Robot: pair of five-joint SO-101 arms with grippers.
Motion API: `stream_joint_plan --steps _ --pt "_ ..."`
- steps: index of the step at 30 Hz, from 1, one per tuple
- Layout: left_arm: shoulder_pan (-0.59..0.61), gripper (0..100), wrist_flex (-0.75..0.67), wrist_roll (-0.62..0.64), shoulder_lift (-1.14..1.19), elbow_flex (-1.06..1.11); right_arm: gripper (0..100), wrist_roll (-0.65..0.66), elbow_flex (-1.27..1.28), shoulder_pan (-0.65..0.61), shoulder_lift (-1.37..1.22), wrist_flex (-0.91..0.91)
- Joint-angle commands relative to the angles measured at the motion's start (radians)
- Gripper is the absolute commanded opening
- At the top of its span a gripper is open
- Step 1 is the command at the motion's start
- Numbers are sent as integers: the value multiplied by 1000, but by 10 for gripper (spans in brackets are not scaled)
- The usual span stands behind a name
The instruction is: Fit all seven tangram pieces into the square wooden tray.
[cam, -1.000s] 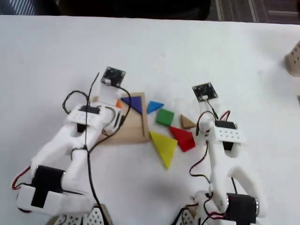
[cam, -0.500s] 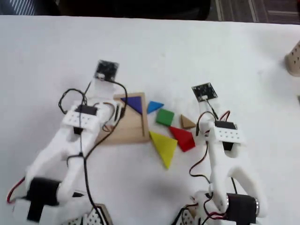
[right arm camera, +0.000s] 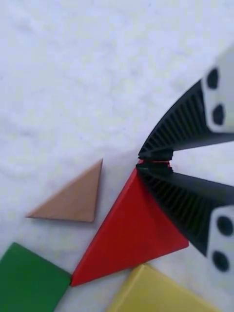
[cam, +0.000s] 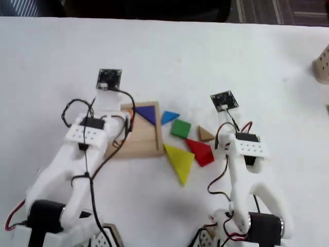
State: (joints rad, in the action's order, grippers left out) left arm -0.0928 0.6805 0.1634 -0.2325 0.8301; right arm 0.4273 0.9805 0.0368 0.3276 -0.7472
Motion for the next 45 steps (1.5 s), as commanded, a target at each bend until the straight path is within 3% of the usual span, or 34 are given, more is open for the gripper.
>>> stream_joint_plan --steps 1,5,21,25,30,45 --pt "-54 81 8 11 7 -57 18 12 -6 12 35 12" --pt "-61 23 6 11 7 -57 18 12 -6 12 35 10" --pt "-27 23 3 18 22 12 18 14 -5 13 35 10" --pt "33 22 -80 20 128 -54 18 14 -5 13 35 10" --pt "71 22 -75 21 278 -203 18 14 -5 13 35 8" --pt "-25 22 -78 21 297 -224 18 14 -5 13 35 8"
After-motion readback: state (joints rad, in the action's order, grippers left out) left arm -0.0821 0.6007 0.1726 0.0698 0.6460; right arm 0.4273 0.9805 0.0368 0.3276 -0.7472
